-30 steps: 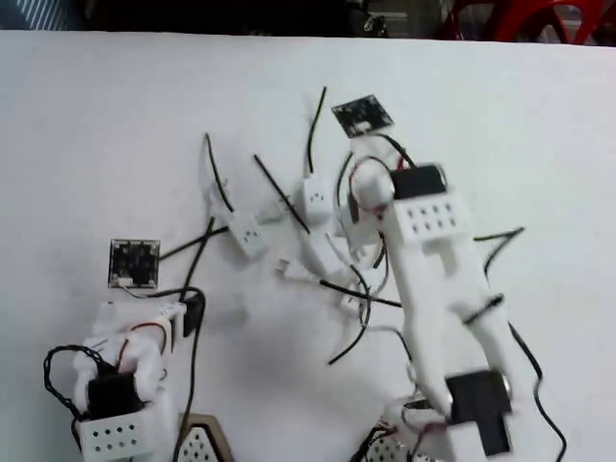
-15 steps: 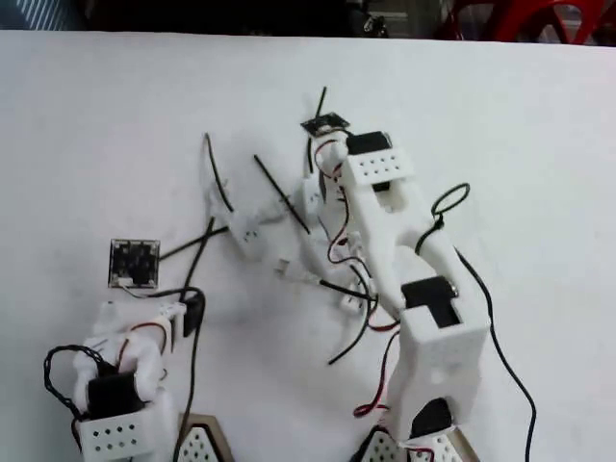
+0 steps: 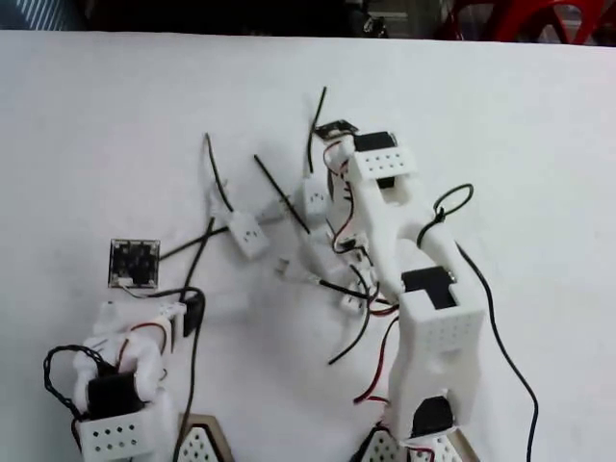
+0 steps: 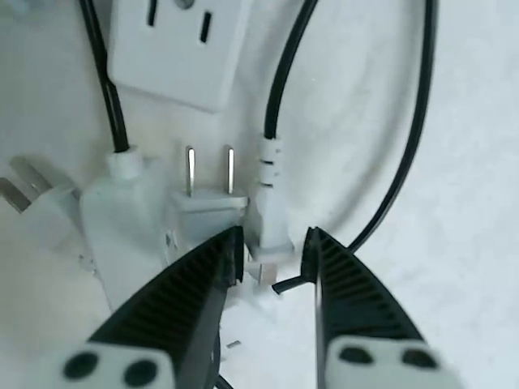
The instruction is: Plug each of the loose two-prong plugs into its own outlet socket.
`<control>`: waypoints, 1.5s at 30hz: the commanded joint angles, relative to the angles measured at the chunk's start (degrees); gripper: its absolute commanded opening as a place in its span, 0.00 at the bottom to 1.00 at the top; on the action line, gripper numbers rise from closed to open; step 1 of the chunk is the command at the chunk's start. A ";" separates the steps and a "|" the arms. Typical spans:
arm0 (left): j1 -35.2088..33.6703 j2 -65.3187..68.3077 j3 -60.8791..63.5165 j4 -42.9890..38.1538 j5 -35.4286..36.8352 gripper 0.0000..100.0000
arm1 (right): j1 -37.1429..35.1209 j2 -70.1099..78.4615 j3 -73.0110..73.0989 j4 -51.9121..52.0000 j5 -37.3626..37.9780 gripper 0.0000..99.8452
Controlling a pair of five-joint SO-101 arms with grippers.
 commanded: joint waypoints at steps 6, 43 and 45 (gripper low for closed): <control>-0.40 0.22 -0.09 -0.70 -0.88 0.32 | -0.66 -0.48 -2.02 0.57 0.44 0.12; -0.04 0.22 -9.05 -3.16 1.76 0.32 | -4.88 -21.58 -7.21 14.46 0.44 0.02; 0.04 0.22 -12.04 -3.52 5.27 0.32 | -6.90 -27.30 -2.99 14.46 0.44 0.02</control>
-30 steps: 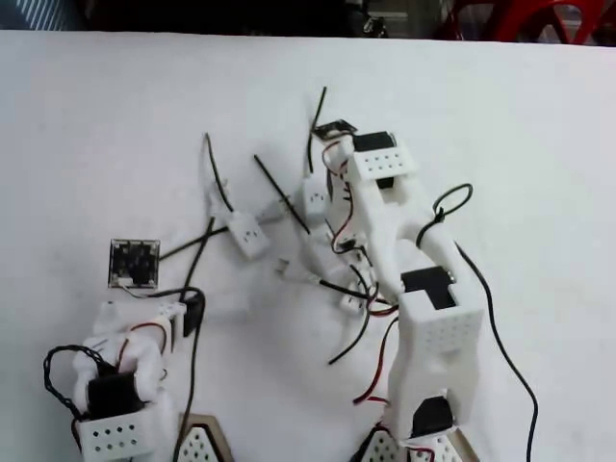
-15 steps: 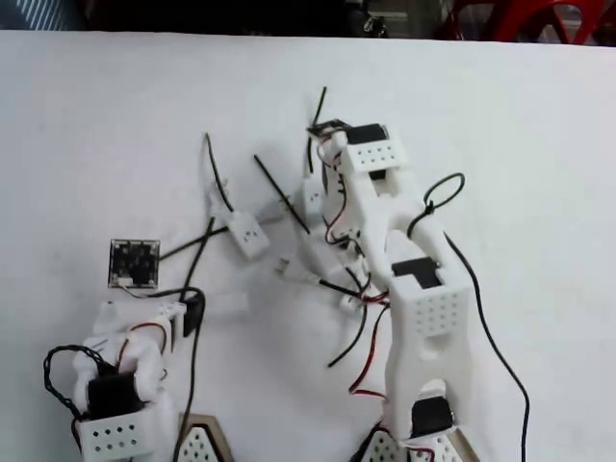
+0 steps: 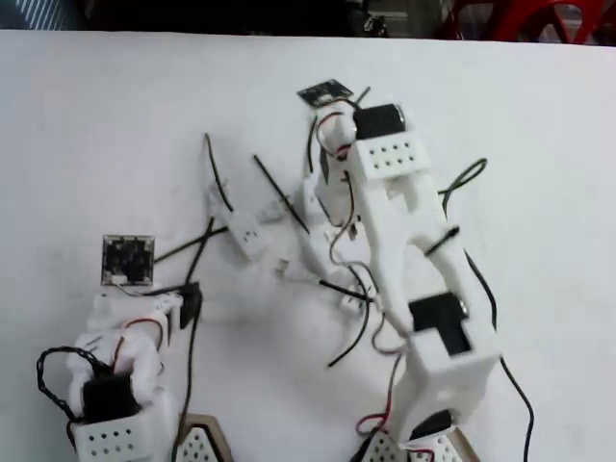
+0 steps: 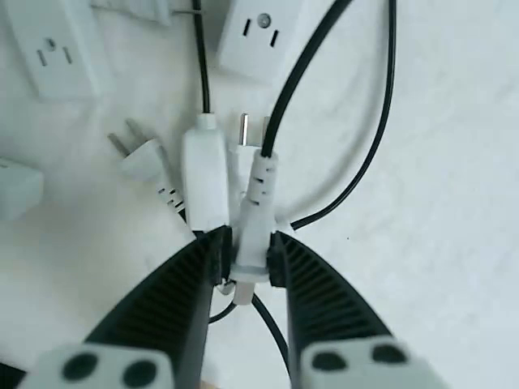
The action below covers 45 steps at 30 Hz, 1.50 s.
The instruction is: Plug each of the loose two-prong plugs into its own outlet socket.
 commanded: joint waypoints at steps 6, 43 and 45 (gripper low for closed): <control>3.65 -0.40 -9.32 -11.08 11.34 0.32 | -11.56 -27.30 17.41 0.84 0.09 0.02; 37.49 -0.48 -36.13 0.62 7.21 0.18 | -38.73 -61.58 38.24 -16.57 -11.78 0.02; 37.49 -0.48 -36.13 2.20 7.21 0.18 | -38.64 -61.58 39.21 -16.84 -11.78 0.02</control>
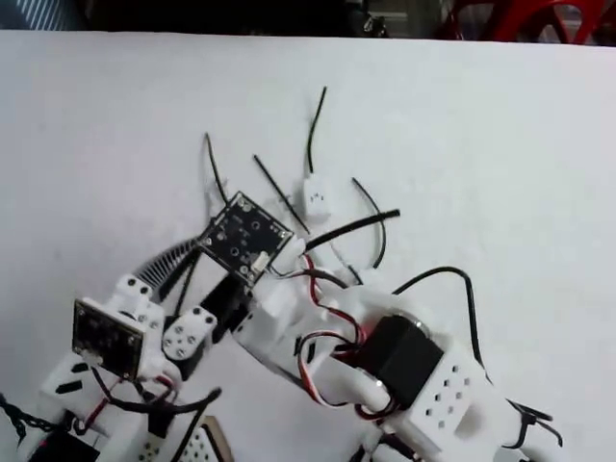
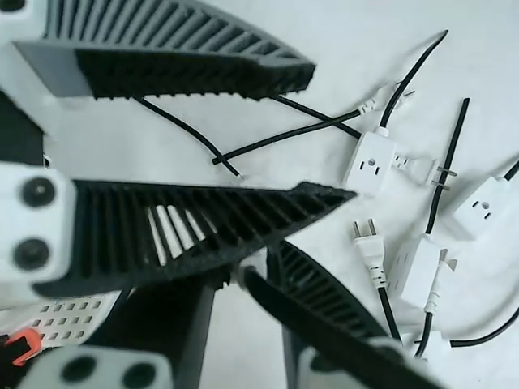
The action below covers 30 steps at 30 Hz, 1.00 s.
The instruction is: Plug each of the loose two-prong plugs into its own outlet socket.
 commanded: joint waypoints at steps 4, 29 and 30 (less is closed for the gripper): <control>-1.63 0.57 -2.46 4.84 -0.70 0.18 | 3.03 -0.84 2.73 -2.33 -0.18 0.02; -13.93 53.76 -16.09 17.76 -43.60 0.30 | 33.01 -0.75 31.82 -34.59 -4.75 0.02; -13.23 55.08 -15.30 17.05 -44.57 0.30 | 33.45 -0.75 31.91 -34.59 -4.75 0.02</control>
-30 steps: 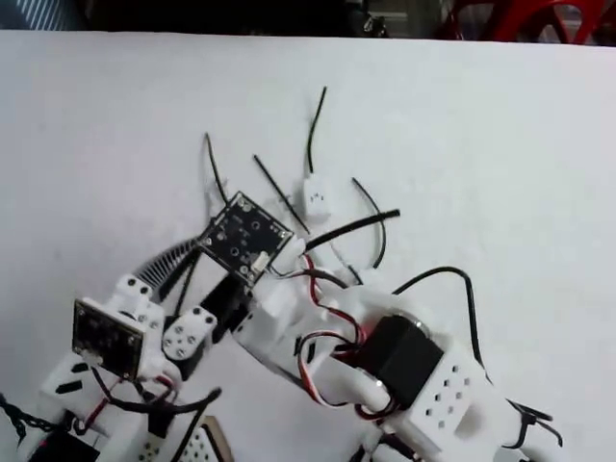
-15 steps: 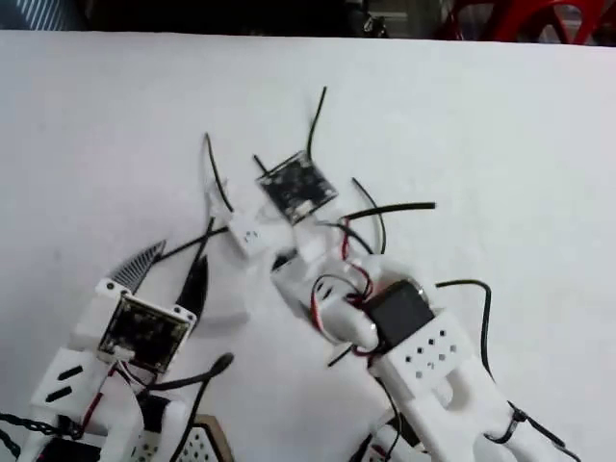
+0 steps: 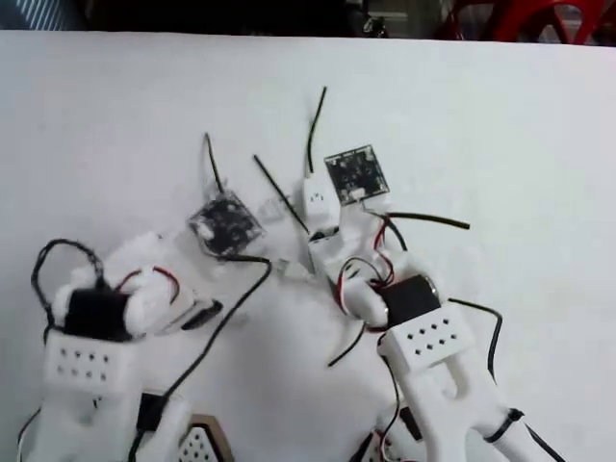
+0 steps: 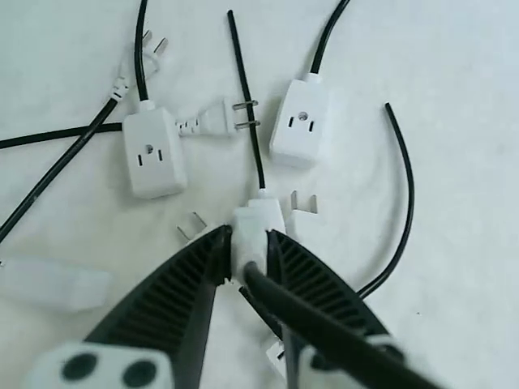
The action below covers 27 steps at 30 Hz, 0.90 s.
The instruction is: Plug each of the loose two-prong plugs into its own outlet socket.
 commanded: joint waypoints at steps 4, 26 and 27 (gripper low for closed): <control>3.38 12.35 1.67 -7.56 -6.07 0.30 | 3.12 -0.84 0.44 -1.10 -0.53 0.02; -8.04 43.74 -10.02 -27.69 -5.89 0.29 | 3.12 -0.84 2.29 -1.19 -0.53 0.02; -9.10 44.00 -11.78 -27.16 -5.89 0.29 | 3.12 -0.84 2.37 -1.19 -0.53 0.02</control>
